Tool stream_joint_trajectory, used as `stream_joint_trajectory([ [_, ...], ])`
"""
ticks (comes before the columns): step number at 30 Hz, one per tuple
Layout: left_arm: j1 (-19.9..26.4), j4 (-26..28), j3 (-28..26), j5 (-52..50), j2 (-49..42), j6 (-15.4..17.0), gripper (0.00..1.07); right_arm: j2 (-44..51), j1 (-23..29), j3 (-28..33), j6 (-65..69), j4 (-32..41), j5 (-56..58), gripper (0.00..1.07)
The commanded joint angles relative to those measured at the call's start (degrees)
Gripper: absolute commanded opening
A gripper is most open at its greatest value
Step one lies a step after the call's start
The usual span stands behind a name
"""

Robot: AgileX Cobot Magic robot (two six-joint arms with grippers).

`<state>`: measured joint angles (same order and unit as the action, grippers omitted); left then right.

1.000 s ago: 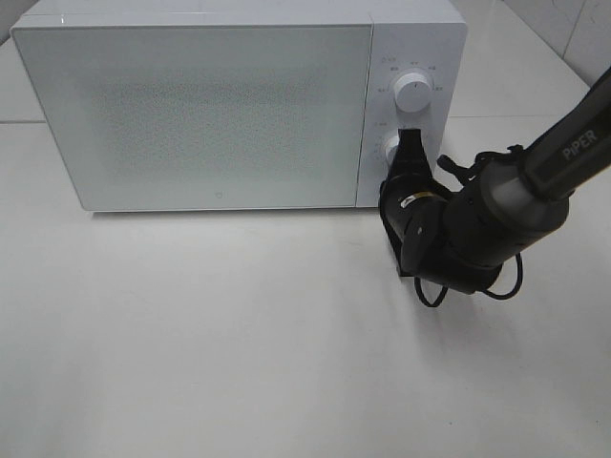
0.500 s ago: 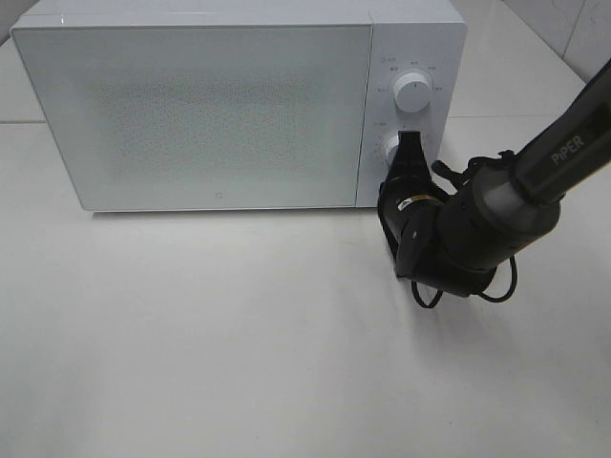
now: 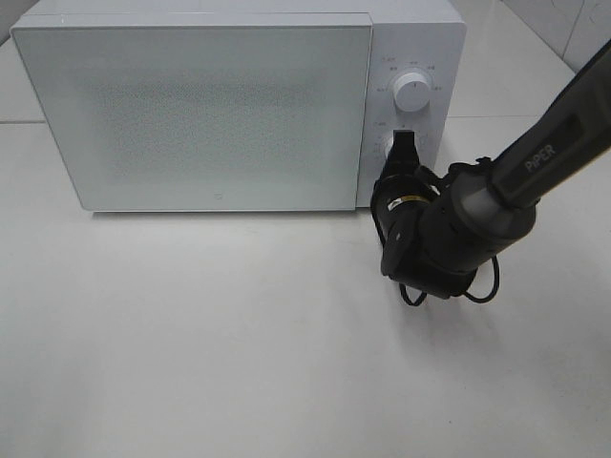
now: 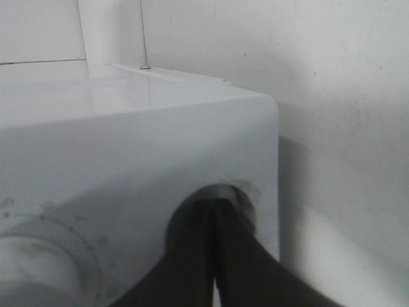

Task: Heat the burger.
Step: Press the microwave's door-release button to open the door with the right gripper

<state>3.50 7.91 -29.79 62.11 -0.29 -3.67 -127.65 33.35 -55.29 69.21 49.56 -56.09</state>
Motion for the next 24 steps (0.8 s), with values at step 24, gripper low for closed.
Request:
stream_joint_trajectory([
  [24, 0.1, 0.2, 0.1, -0.6, -1.0, 0.3, 1.0, 2.3, -2.4, -3.2, -3.0, -7.2, -8.0, 0.0],
])
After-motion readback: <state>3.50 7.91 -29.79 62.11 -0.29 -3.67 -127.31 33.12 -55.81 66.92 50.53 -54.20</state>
